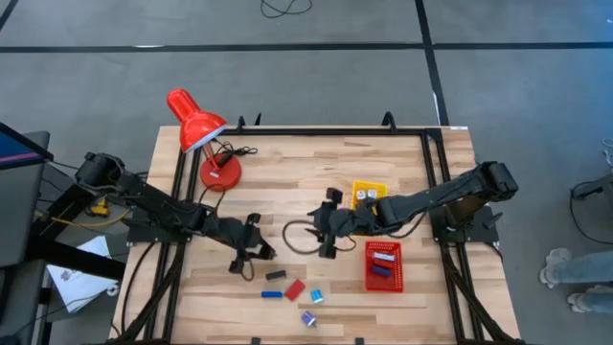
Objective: Pick & Place Office items
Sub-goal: Put the black charger adapter into the yellow bin
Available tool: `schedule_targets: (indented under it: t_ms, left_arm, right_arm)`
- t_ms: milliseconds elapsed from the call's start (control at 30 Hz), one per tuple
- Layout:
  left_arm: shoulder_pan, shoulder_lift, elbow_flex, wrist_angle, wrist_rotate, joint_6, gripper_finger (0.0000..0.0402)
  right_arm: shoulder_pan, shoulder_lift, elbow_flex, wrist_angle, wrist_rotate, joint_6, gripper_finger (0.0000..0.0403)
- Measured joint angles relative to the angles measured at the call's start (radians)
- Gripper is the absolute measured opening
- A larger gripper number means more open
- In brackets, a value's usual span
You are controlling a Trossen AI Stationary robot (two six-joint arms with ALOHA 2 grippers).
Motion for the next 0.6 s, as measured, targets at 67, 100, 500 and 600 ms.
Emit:
schedule_targets:
  t_ms: [67, 100, 500, 600]
  left_arm:
    - [0.013, 0.001, 0.002, 0.061, 0.08, -0.098, 0.0146]
    - [0.017, 0.001, 0.002, 0.095, 0.121, -0.137, 0.0149]
    - [0.02, 0.0, 0.002, 0.273, 0.283, -0.322, 0.0154]
    - [0.022, 0.0, 0.002, 0.279, 0.283, -0.348, 0.0155]
  right_arm:
    - [0.011, 0.043, 0.004, 0.089, -0.024, -0.079, 0.0185]
    - [0.015, 0.058, 0.003, 0.1, -0.042, -0.129, 0.0185]
    - [0.052, 0.191, 0.01, 0.394, -0.199, -0.37, 0.0268]
    - [0.065, 0.184, 0.007, 0.443, -0.203, -0.374, 0.0295]
